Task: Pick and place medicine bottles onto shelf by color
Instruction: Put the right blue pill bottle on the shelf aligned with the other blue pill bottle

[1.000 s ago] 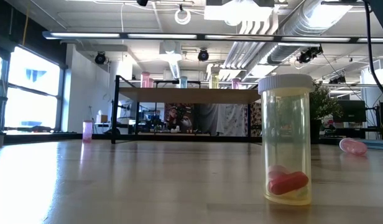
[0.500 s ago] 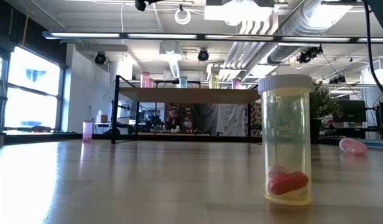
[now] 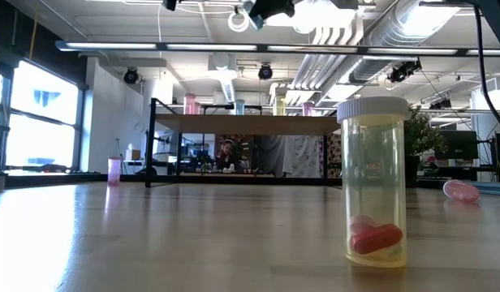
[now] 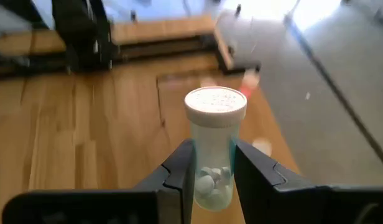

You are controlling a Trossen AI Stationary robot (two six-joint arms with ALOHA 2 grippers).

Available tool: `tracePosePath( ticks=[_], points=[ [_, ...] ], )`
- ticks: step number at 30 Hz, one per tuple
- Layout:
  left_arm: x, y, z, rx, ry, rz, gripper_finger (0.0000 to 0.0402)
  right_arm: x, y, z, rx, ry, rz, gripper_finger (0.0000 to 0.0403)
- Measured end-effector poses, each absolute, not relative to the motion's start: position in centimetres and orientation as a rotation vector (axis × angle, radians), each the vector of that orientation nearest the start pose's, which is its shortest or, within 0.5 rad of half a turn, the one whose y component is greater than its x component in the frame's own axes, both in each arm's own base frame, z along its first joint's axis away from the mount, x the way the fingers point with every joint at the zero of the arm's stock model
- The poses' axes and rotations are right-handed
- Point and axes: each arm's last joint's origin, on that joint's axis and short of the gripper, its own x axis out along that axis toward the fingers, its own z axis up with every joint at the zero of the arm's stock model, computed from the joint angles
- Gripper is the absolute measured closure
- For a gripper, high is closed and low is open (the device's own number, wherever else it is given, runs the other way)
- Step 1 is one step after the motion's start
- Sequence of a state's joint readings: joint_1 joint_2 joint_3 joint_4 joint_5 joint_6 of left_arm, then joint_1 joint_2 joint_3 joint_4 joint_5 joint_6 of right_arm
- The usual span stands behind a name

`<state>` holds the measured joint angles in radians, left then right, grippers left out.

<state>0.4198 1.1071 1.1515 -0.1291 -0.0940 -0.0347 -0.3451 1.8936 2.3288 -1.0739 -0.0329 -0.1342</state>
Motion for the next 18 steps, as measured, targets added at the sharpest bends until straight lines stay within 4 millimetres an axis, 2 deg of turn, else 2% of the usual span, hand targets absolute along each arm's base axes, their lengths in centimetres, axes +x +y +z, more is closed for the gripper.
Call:
tracePosePath(
  ticks=[6, 18],
  points=[
    [21.9, 9.7, 39.4, -0.074, 0.16, 0.412, 0.0178, 36.3, -11.5, 42.9, 0.011, 0.816, -0.174, 0.0324],
    [23.2, 9.8, 37.5, -0.213, 0.275, 0.277, 0.0178, 38.6, -7.3, 40.8, 0.023, 0.899, -0.015, 0.0324]
  ],
)
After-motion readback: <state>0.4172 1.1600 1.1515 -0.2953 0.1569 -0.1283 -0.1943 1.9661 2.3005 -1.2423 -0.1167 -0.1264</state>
